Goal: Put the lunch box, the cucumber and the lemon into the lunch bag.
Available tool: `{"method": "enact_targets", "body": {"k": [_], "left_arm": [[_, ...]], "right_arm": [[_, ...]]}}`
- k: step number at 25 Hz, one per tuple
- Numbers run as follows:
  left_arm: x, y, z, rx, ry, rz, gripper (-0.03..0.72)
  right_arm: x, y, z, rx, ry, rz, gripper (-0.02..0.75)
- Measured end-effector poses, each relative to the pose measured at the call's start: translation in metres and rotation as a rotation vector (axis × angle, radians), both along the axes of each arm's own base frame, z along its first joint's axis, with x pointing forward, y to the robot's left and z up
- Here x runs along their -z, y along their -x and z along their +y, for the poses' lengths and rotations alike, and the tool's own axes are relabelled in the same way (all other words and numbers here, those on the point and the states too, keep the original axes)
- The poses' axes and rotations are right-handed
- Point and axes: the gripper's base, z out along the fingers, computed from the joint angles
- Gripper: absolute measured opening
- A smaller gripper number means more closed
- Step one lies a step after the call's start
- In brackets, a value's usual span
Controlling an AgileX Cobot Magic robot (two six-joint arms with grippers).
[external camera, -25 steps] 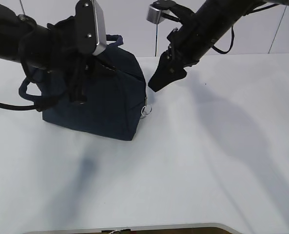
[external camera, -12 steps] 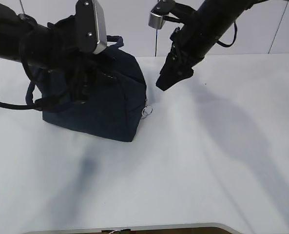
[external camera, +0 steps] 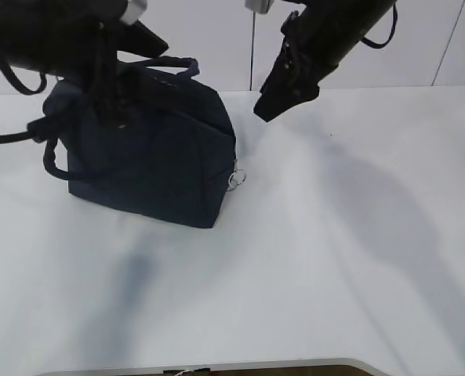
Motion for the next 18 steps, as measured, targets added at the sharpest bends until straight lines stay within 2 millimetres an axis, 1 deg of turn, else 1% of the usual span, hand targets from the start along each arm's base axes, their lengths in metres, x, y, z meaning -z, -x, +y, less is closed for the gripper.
{"method": "enact_targets", "body": {"k": [4,7,10,15,18], "left_arm": [[-0.015,0.014,0.007,0.003,-0.015,0.03,0.421],[-0.019,0.027,0.013,0.015,-0.082,0.089,0.41],[-0.023,0.037,0.025,-0.002,-0.192,0.103,0.405],[-0.045,0.051,0.049,-0.132,-0.293,0.052,0.404],[-0.06,0.061,0.062,-0.237,-0.288,0.028,0.404]], "right_arm": [[-0.017,0.007,-0.002,0.003,-0.008,-0.033,0.399],[-0.031,0.014,-0.005,0.009,-0.01,-0.062,0.399],[-0.048,0.023,-0.009,0.02,-0.006,-0.097,0.399],[-0.082,0.045,-0.016,0.045,-0.026,-0.159,0.399],[-0.1,0.065,-0.022,0.048,-0.026,-0.194,0.399]]}}
